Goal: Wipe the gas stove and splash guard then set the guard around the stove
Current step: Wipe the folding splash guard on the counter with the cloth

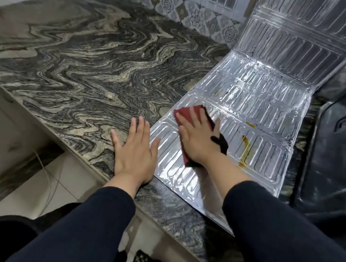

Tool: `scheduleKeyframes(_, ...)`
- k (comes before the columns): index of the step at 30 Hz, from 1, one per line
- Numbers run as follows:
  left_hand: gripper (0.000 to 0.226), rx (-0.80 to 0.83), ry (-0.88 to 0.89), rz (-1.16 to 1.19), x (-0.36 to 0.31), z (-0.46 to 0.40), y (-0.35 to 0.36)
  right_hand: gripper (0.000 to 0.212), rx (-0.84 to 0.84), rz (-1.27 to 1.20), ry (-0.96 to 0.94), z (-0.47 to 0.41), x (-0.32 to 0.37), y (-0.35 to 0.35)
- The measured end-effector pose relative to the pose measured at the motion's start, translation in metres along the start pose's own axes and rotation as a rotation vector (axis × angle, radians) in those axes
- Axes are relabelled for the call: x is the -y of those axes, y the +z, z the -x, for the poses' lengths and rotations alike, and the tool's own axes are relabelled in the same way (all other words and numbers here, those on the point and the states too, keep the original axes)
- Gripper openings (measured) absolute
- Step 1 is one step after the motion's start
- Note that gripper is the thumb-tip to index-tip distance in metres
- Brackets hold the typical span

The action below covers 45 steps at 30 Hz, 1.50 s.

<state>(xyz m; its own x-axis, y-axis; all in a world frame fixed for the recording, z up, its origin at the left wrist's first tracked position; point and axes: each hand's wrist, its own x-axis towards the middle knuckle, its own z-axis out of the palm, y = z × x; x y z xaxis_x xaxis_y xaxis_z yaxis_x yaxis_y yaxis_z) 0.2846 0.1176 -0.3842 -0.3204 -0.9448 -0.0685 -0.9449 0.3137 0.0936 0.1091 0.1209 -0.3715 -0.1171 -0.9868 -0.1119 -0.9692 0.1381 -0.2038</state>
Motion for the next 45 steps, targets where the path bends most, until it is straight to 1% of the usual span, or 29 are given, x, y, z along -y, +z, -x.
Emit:
scheduleKeyframes(3, 0.066, -0.004, -0.009, 0.0, 0.0, 0.001, -0.001, 0.047, -0.012, 0.0, -0.059, 0.043, 0.004, 0.006)
scheduleKeyframes(6, 0.064, -0.004, -0.009, -0.017, 0.001, 0.002, 0.0, 0.046, -0.006, 0.031, -0.07, 0.072, -0.022, 0.004)
scheduleKeyframes(8, 0.064, 0.001, -0.007, -0.022, 0.001, 0.002, 0.0, 0.047, -0.022, 0.031, -0.002, 0.084, -0.048, 0.0)
scheduleKeyframes(10, 0.066, 0.014, 0.001, -0.021, 0.001, 0.001, 0.001, 0.048, -0.029, 0.004, 0.122, 0.088, -0.07, -0.004)
scheduleKeyframes(12, 0.069, 0.036, 0.004, -0.011, 0.001, 0.0, -0.002, 0.047, -0.016, 0.0, 0.198, 0.087, -0.077, -0.005)
scheduleKeyframes(14, 0.072, 0.055, -0.02, -0.003, 0.001, -0.003, -0.007, 0.047, 0.0, 0.013, 0.214, 0.085, -0.07, -0.005)
scheduleKeyframes(17, 0.072, -0.02, -0.073, -0.012, -0.002, -0.011, -0.017, 0.048, -0.013, -0.017, 0.218, 0.085, -0.05, 0.0)
scheduleKeyframes(19, 0.069, -0.049, -0.051, 0.018, -0.009, -0.016, -0.02, 0.049, -0.031, -0.021, 0.214, 0.088, -0.029, 0.006)
scheduleKeyframes(21, 0.067, -0.042, -0.012, 0.026, -0.017, -0.021, -0.019, 0.049, -0.045, -0.026, 0.195, 0.092, -0.004, 0.013)
scheduleKeyframes(24, 0.066, -0.024, -0.023, 0.036, -0.026, -0.026, -0.015, 0.049, -0.063, -0.023, 0.163, 0.098, 0.022, 0.023)
scheduleKeyframes(27, 0.068, -0.004, -0.05, 0.055, -0.025, -0.029, -0.006, 0.05, -0.039, -0.013, 0.128, 0.103, 0.025, 0.025)
scheduleKeyframes(29, 0.07, -0.014, -0.042, 0.058, -0.021, -0.03, 0.001, 0.049, -0.014, -0.016, 0.066, 0.105, 0.017, 0.021)
scheduleKeyframes(31, 0.07, -0.026, -0.026, 0.046, -0.018, -0.029, 0.004, 0.049, 0.008, 0.005, -0.025, 0.103, 0.0, 0.013)
scheduleKeyframes(33, 0.07, -0.042, -0.013, 0.046, -0.018, -0.029, 0.006, 0.047, 0.009, 0.024, -0.063, 0.091, -0.026, 0.004)
scheduleKeyframes(39, 0.072, -0.072, -0.011, 0.035, -0.018, -0.03, 0.008, 0.047, -0.021, 0.05, 0.11, 0.026, -0.087, -0.018)
scheduleKeyframes(42, 0.072, -0.073, -0.018, 0.051, -0.019, -0.035, 0.009, 0.046, -0.016, 0.021, 0.16, 0.002, -0.097, -0.02)
scheduleKeyframes(45, 0.073, -0.059, 0.004, 0.034, -0.014, -0.044, 0.009, 0.046, -0.013, 0.013, 0.174, -0.001, -0.093, -0.017)
